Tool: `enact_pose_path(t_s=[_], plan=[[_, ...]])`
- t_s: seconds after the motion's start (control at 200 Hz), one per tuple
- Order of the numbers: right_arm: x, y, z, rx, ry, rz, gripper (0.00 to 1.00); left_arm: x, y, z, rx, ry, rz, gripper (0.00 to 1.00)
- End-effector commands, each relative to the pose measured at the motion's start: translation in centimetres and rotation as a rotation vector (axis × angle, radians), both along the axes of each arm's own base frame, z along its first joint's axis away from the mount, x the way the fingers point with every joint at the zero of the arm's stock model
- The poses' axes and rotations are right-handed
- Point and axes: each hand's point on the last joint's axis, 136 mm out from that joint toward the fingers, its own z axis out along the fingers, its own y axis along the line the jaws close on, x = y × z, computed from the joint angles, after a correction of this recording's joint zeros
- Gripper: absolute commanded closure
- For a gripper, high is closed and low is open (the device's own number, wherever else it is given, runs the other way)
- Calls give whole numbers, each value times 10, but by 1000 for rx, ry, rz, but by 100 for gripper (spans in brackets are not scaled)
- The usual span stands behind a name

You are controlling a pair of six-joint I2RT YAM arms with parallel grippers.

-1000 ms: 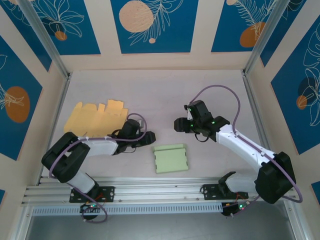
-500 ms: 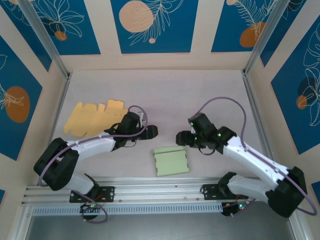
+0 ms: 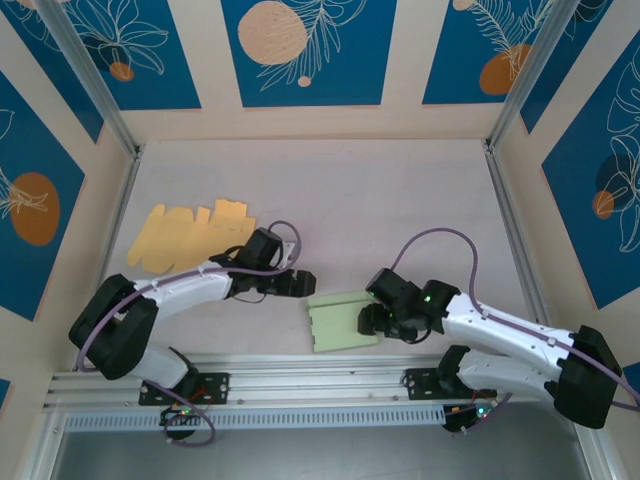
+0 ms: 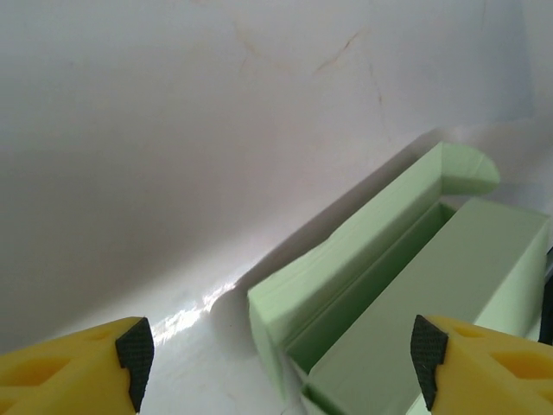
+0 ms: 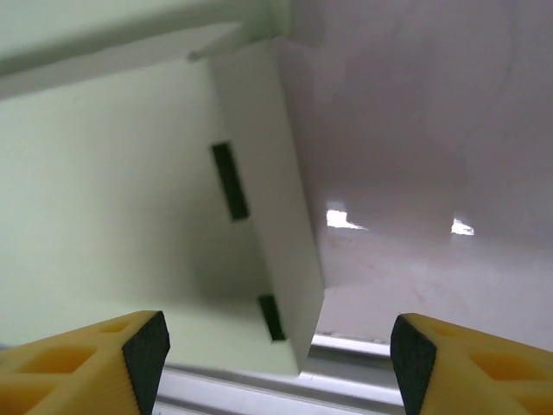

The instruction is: Fold the paper box

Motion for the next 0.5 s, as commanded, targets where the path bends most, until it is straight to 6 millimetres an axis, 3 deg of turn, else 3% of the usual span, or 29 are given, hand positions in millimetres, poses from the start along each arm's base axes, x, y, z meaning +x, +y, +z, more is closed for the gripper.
enact_pose_path(t_s=[0.0, 0.195, 0.4, 0.495], plan=[[16, 0, 0, -7, -17, -25, 31, -16, 0, -3, -4, 30, -49, 20], [31, 6, -3, 10, -13, -21, 35, -24, -24, -6, -59, 68, -95, 17], [35, 10, -16, 6, 10, -29, 35, -33, -26, -27, 9, 130, -111, 17], [36, 12, -22, 7, 17, -31, 36, -35, -23, -39, 32, 153, -99, 22]])
